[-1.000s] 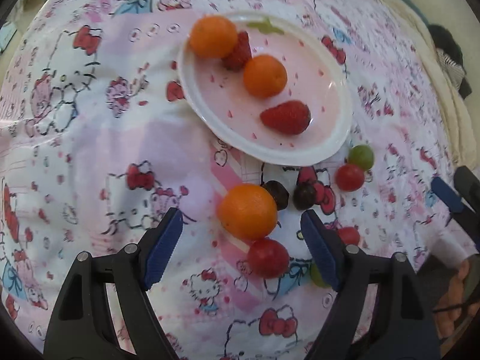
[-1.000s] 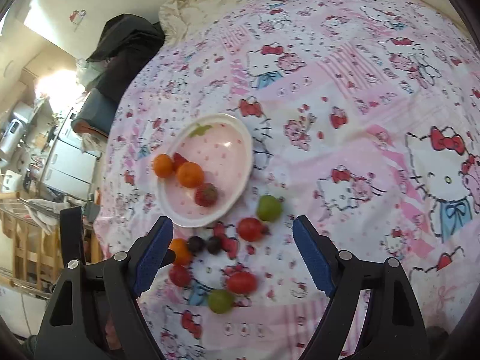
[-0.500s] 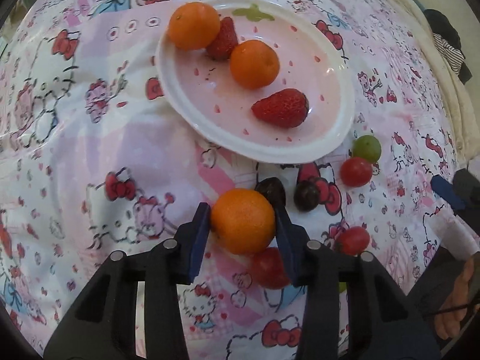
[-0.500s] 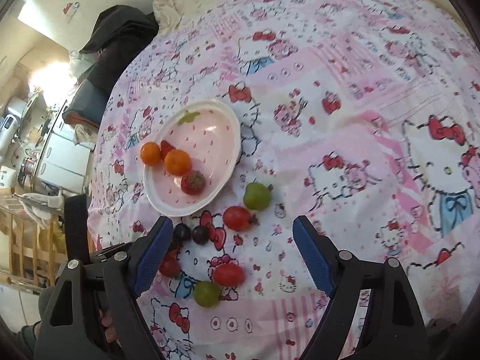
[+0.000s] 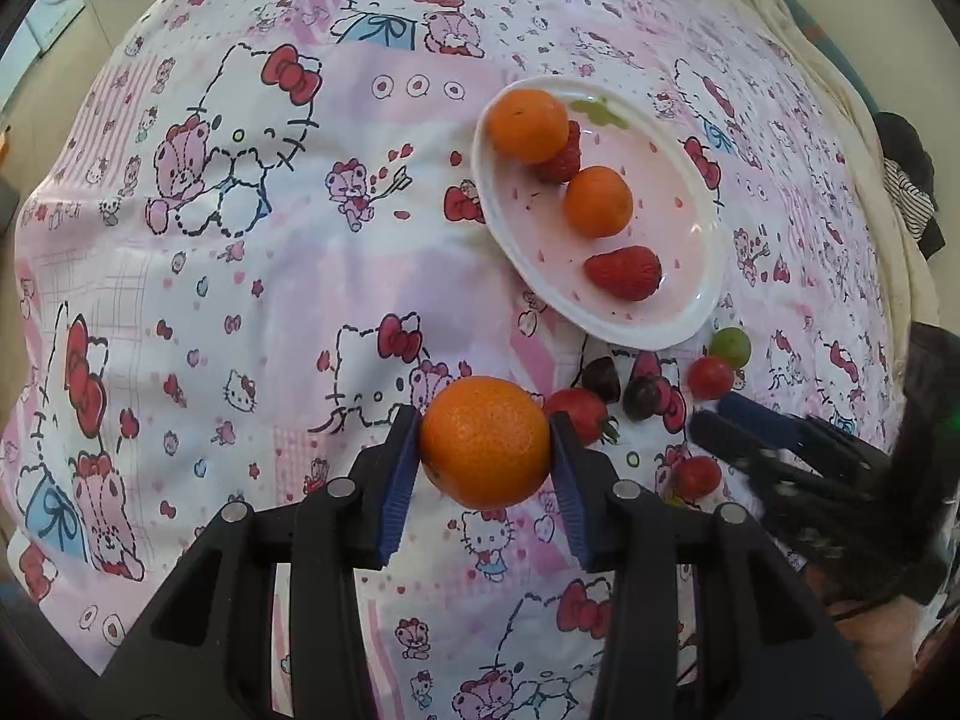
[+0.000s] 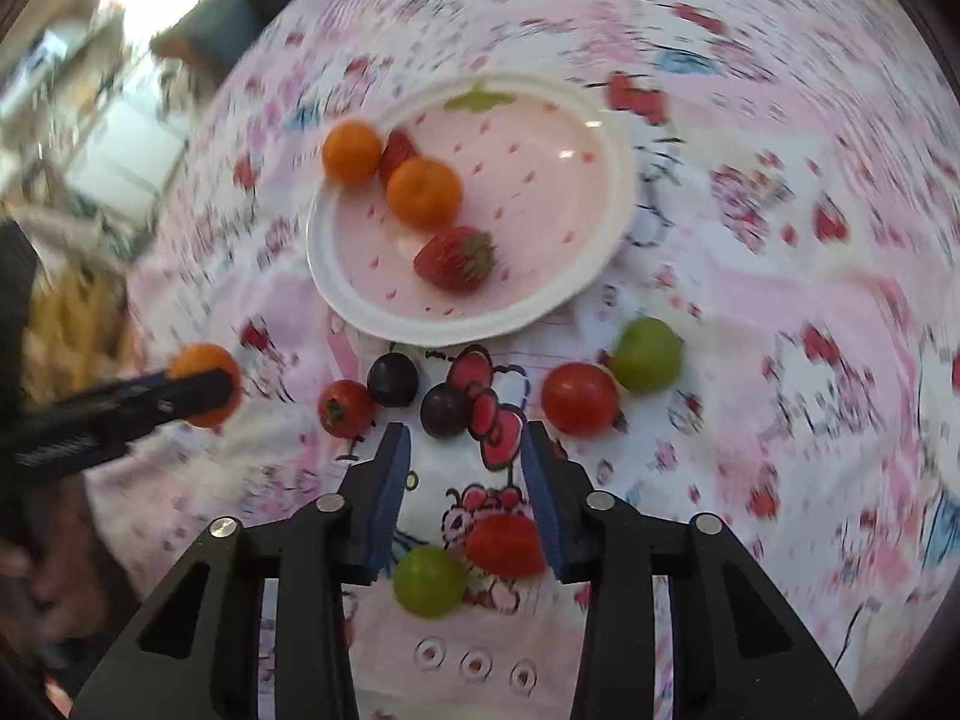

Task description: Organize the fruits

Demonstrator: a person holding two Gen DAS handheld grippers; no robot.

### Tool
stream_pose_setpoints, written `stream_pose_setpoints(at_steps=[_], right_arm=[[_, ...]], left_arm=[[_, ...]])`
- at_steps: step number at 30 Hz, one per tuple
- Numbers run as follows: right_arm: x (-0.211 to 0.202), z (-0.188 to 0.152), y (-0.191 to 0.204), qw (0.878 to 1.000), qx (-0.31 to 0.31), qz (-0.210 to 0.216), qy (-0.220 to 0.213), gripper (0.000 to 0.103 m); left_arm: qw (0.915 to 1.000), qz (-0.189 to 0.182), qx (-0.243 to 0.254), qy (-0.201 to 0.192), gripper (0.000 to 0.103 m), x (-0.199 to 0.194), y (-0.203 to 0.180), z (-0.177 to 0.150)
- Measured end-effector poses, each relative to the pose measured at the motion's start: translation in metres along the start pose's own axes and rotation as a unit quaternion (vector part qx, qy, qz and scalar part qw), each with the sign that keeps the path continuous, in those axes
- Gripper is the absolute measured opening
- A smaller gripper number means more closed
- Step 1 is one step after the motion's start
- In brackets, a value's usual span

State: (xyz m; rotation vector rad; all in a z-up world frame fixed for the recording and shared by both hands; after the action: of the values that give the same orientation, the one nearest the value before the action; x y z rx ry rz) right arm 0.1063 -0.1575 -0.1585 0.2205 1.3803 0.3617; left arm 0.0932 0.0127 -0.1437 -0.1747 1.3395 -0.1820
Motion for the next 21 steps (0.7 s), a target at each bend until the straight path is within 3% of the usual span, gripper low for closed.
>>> stream_pose_setpoints(at_steps=[8,15,18,21], right_arm=[[0.032,-0.003,0.020,0.994,-0.081,-0.065,0.014,0.039],[0.043,-0.002,0.026,0.989,-0.112,-0.091,0.019,0.039],[0.046,-0.001,0.027,0.986,-0.125,-0.105,0.018,0.029],[0.047,0.000,0.029,0.985,-0.131,-0.109,0.021,0.027]], left_arm=[[1.0000,0.003,0.001,-0.007,0.038,-0.001,-0.002,0.005],[0.9999,0.001,-0.002,-0.010,0.038,0.001,-0.003,0.012],[0.9999,0.010,0.001,-0.011,0.038,0.002,0.000,0.014],[0.9997,0.020,0.003,-0.013,0.038,0.004,0.003,0.015]])
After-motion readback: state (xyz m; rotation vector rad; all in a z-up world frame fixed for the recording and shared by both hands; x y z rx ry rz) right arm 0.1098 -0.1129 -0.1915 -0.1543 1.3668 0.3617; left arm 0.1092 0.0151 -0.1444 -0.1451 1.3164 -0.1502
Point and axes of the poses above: each gripper's, at about its wrist camera, not at the fingertips, and x roughly the way its jaws point, y to its left, z to its top, the point moved 6 cm from there along x, roughly the way its jaws point, and after that the axes turned 10 degrees about x, right-handed, at the moved point
